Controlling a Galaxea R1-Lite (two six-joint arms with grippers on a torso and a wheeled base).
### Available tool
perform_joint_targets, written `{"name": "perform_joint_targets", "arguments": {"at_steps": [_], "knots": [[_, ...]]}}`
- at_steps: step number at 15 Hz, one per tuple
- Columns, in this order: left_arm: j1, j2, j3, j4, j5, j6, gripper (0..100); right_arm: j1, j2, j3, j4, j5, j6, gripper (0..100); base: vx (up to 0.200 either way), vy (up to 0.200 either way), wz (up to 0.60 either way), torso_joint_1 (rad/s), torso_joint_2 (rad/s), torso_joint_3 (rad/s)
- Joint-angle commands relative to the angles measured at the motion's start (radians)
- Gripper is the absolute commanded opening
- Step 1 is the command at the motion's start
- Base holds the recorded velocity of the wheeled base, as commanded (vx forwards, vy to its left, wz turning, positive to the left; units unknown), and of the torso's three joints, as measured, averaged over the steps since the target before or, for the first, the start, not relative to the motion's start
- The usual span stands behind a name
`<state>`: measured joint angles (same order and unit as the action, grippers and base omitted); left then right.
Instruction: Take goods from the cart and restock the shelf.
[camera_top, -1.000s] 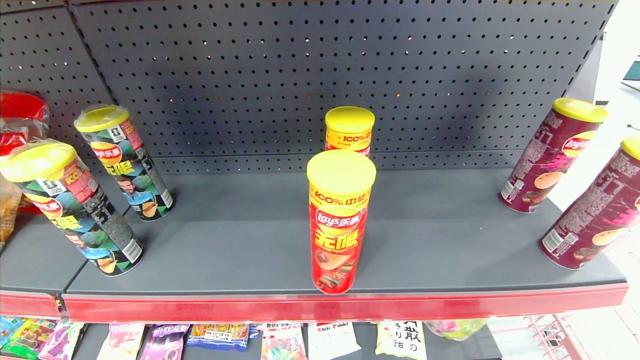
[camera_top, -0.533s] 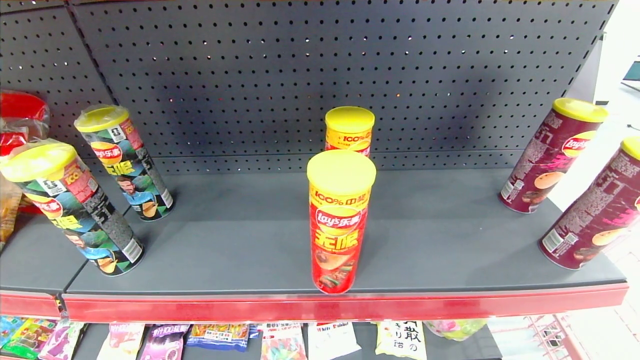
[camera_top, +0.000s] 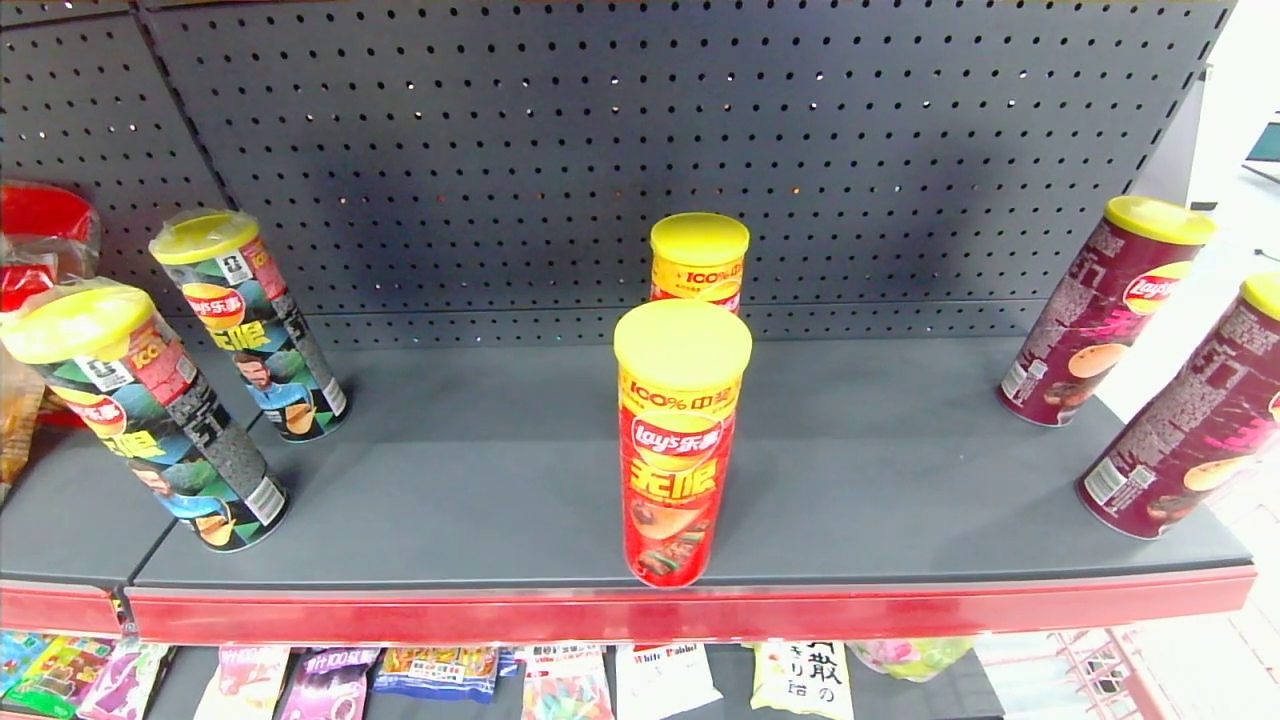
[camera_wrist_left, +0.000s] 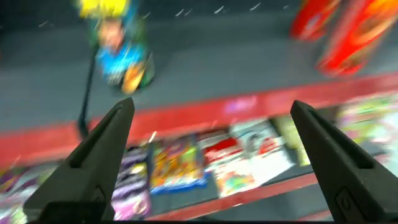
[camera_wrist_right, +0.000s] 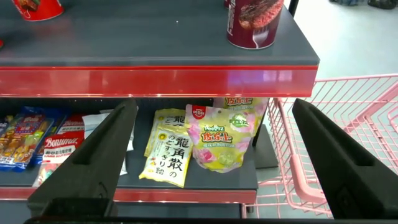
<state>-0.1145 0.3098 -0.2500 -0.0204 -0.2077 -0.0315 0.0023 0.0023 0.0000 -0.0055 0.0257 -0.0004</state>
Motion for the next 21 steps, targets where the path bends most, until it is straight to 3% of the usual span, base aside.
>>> {"name": "perform_joint_targets", "arguments": {"at_steps": [1, 3, 7, 10, 16, 21], "knots": [[-0.094, 0.54, -0.215, -0.018, -0.151, -0.008, 100, 0.001, -0.001, 0.0, -0.001, 0.0, -0.001, 100, 0.0, 0.0, 0.0, 0.0, 0.0, 0.0], [-0.134, 0.712, -0.215, -0.056, -0.16, 0.05, 100, 0.001, -0.001, 0.0, -0.001, 0.0, 0.0, 100, 0.0, 0.0, 0.0, 0.0, 0.0, 0.0], [-0.217, 0.922, -0.256, -0.11, -0.113, 0.053, 100, -0.001, -0.001, 0.0, -0.001, 0.0, 0.0, 100, 0.0, 0.0, 0.0, 0.0, 0.0, 0.0], [-0.226, 0.962, -0.273, -0.113, -0.11, 0.053, 100, 0.001, -0.001, 0.0, -0.001, 0.0, 0.0, 100, 0.0, 0.0, 0.0, 0.0, 0.0, 0.0], [-0.369, 1.157, -0.399, -0.115, -0.087, 0.053, 100, -0.001, -0.001, 0.0, -0.001, -0.001, 0.002, 100, 0.0, 0.0, 0.0, 0.0, 0.0, 0.0], [-0.399, 1.278, -0.483, -0.116, -0.049, 0.053, 100, 0.001, -0.001, 0.0, -0.001, -0.001, 0.002, 100, 0.0, 0.0, 0.0, 0.0, 0.0, 0.0]]}}
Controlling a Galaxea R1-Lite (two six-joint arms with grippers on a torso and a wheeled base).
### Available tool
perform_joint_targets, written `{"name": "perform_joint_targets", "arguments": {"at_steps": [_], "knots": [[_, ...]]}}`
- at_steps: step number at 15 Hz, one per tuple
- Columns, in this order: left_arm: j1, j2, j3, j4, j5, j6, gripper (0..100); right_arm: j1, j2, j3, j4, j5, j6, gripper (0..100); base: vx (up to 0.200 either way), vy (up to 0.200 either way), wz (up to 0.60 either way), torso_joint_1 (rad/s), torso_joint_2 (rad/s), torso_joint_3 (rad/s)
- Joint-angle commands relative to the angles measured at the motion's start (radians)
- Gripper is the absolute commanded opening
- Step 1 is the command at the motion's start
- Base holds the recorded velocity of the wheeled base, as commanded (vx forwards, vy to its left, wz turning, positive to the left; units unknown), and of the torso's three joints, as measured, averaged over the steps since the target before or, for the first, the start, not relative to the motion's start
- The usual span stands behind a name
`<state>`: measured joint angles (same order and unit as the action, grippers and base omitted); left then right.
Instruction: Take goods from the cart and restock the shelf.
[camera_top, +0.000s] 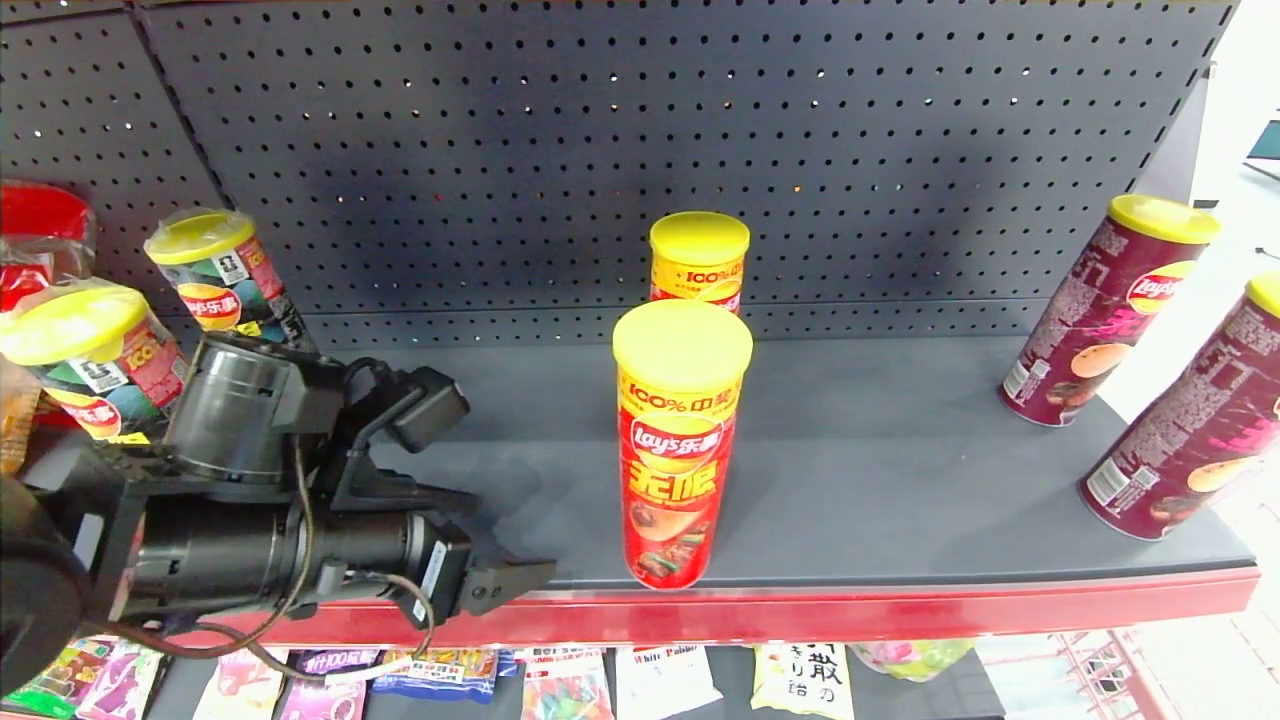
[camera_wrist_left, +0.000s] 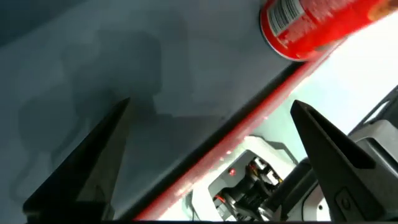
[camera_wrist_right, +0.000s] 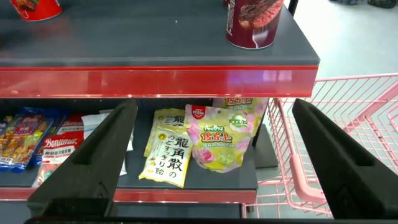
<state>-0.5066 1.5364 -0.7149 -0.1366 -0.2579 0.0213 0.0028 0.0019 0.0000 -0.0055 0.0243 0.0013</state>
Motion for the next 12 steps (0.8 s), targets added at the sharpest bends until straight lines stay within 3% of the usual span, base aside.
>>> {"name": "perform_joint_targets", "arguments": {"at_steps": [1, 5, 12], "knots": [[-0.009, 0.087, -0.047, -0.001, 0.006, 0.0, 100, 0.0, 0.0, 0.0, -0.001, 0.0, 0.0, 100, 0.0, 0.0, 0.0, 0.0, 0.0, 0.0], [-0.041, 0.151, -0.06, -0.09, 0.008, -0.003, 100, -0.001, 0.0, 0.0, -0.001, 0.0, 0.0, 100, 0.0, 0.0, 0.0, 0.0, 0.0, 0.0], [-0.066, 0.195, -0.107, -0.092, 0.008, -0.001, 100, 0.0, 0.0, 0.0, -0.001, -0.001, 0.0, 100, 0.0, 0.0, 0.0, 0.0, 0.0, 0.0]]}}
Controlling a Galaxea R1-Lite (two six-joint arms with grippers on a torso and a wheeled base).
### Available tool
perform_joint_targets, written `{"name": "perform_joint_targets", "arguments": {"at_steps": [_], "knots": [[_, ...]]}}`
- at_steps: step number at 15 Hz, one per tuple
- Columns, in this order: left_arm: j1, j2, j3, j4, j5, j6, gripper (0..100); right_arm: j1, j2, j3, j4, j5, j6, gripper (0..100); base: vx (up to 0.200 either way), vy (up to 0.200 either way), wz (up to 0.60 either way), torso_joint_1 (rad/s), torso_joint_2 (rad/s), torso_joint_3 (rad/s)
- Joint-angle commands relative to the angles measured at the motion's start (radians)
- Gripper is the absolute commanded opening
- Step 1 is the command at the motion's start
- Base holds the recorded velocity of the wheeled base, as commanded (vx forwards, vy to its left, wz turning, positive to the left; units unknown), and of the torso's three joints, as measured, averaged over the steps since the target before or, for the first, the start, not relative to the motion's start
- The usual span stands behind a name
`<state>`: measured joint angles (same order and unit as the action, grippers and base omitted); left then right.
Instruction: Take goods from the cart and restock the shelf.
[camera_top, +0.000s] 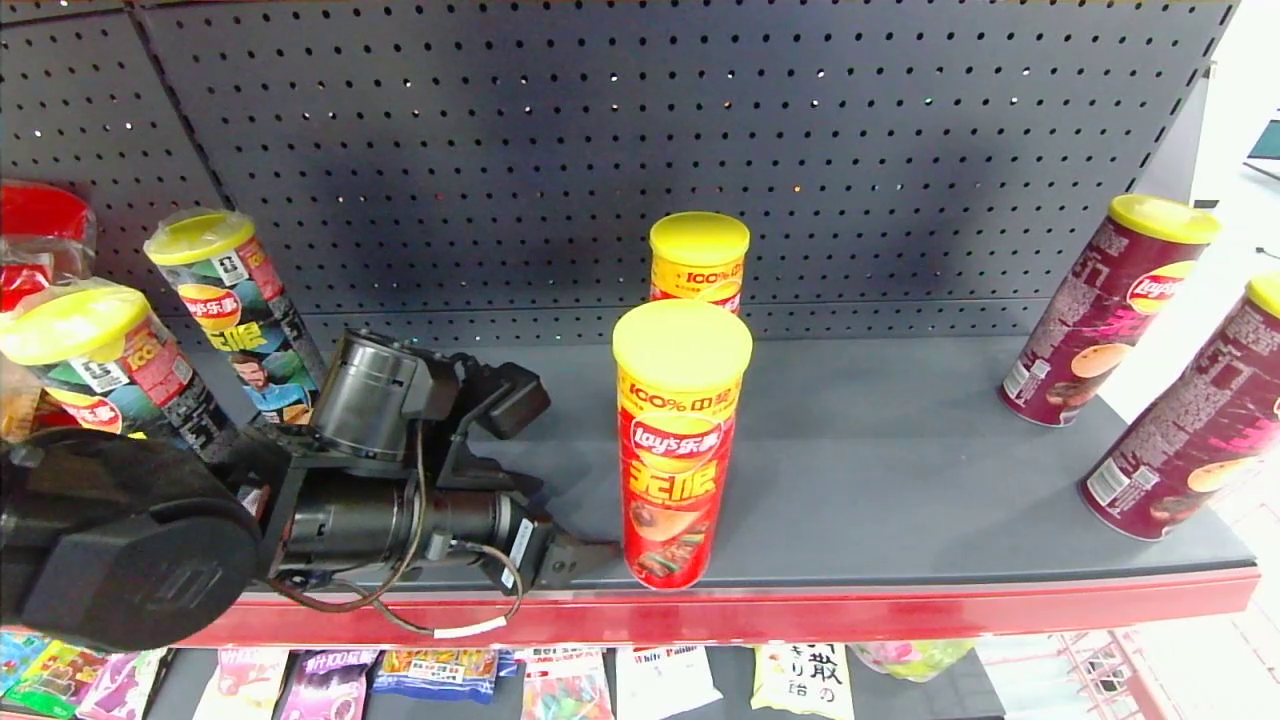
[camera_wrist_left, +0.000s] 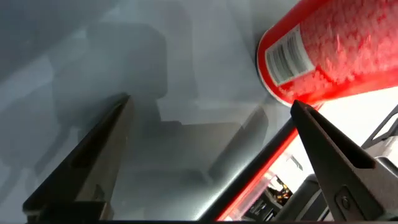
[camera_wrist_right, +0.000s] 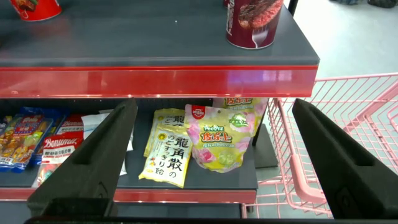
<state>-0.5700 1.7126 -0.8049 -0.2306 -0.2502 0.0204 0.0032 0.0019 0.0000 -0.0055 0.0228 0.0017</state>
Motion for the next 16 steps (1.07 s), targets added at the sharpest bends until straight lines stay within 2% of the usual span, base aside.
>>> {"name": "perform_joint_targets", "arguments": {"at_steps": [1, 5, 11, 12, 14, 16], "knots": [[-0.004, 0.025, -0.03, 0.002, 0.0, 0.0, 100, 0.0, 0.0, 0.0, -0.001, 0.0, 0.0, 100, 0.0, 0.0, 0.0, 0.0, 0.0, 0.0], [-0.024, 0.044, -0.048, 0.002, 0.0, 0.0, 100, -0.002, 0.0, 0.0, -0.001, 0.0, 0.0, 100, 0.0, 0.0, 0.0, 0.0, 0.0, 0.0], [-0.016, 0.019, -0.034, 0.005, 0.0, -0.002, 100, -0.002, 0.0, 0.0, -0.001, 0.0, 0.0, 100, 0.0, 0.0, 0.0, 0.0, 0.0, 0.0], [-0.005, -0.001, -0.028, 0.007, 0.0, -0.002, 100, 0.0, 0.0, 0.0, -0.001, 0.0, 0.0, 100, 0.0, 0.0, 0.0, 0.0, 0.0, 0.0], [0.05, -0.08, -0.017, 0.019, 0.0, -0.002, 100, 0.0, 0.0, 0.0, -0.001, 0.0, 0.0, 100, 0.0, 0.0, 0.0, 0.0, 0.0, 0.0], [0.09, -0.222, -0.022, 0.137, 0.0, -0.002, 100, 0.0, 0.0, 0.0, -0.001, 0.0, 0.0, 100, 0.0, 0.0, 0.0, 0.0, 0.0, 0.0]]}}
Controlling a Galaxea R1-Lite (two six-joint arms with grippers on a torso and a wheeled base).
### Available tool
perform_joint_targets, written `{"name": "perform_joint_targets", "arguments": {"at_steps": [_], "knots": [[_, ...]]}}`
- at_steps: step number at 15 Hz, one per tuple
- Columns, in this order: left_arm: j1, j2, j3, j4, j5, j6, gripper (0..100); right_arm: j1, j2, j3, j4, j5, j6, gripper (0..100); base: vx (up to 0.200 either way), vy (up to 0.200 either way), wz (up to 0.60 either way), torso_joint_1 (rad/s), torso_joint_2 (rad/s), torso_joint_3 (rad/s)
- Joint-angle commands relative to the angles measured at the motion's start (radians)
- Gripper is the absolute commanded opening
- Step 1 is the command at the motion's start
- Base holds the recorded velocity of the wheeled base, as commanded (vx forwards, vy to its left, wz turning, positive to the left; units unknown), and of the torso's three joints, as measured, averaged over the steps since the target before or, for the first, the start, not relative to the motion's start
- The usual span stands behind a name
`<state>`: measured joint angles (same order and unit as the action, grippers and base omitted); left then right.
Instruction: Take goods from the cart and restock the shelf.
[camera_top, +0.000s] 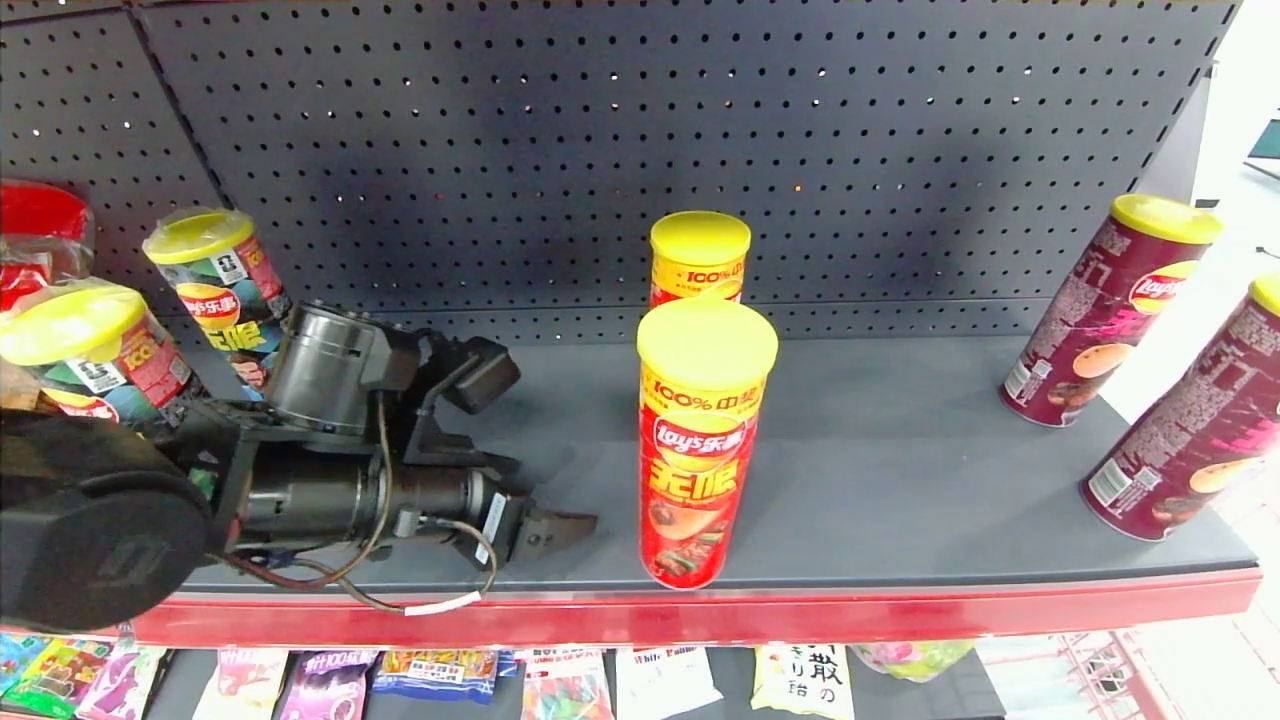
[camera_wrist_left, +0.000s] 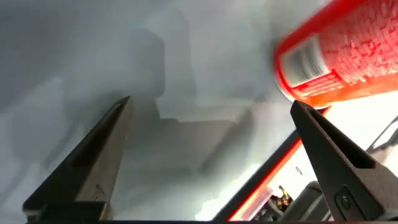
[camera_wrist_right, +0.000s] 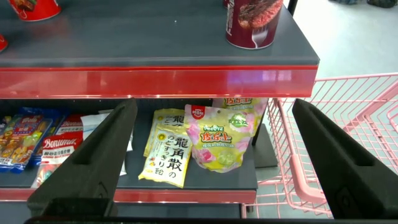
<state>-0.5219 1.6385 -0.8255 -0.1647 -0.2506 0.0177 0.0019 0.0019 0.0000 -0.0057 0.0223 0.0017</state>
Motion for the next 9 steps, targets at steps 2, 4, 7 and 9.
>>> {"name": "perform_joint_targets", "arguments": {"at_steps": [2, 4, 7, 9], "knots": [[0.049, -0.309, 0.002, 0.186, 0.002, -0.001, 100, 0.0, 0.0, 0.0, 0.0, 0.001, 0.0, 100, 0.0, 0.0, 0.0, 0.0, 0.0, 0.0], [0.051, -0.468, 0.025, 0.286, 0.019, -0.002, 100, 0.001, 0.0, 0.0, 0.0, -0.001, 0.0, 100, 0.0, 0.0, 0.0, 0.0, 0.0, 0.0], [0.08, -0.891, 0.181, 0.478, 0.171, -0.004, 100, 0.001, 0.0, 0.0, 0.0, -0.001, 0.0, 100, 0.0, 0.0, 0.0, 0.0, 0.0, 0.0], [0.154, -1.146, 0.273, 0.626, 0.277, -0.01, 100, 0.001, 0.0, 0.0, 0.0, 0.001, 0.001, 100, 0.0, 0.0, 0.0, 0.0, 0.0, 0.0]]}}
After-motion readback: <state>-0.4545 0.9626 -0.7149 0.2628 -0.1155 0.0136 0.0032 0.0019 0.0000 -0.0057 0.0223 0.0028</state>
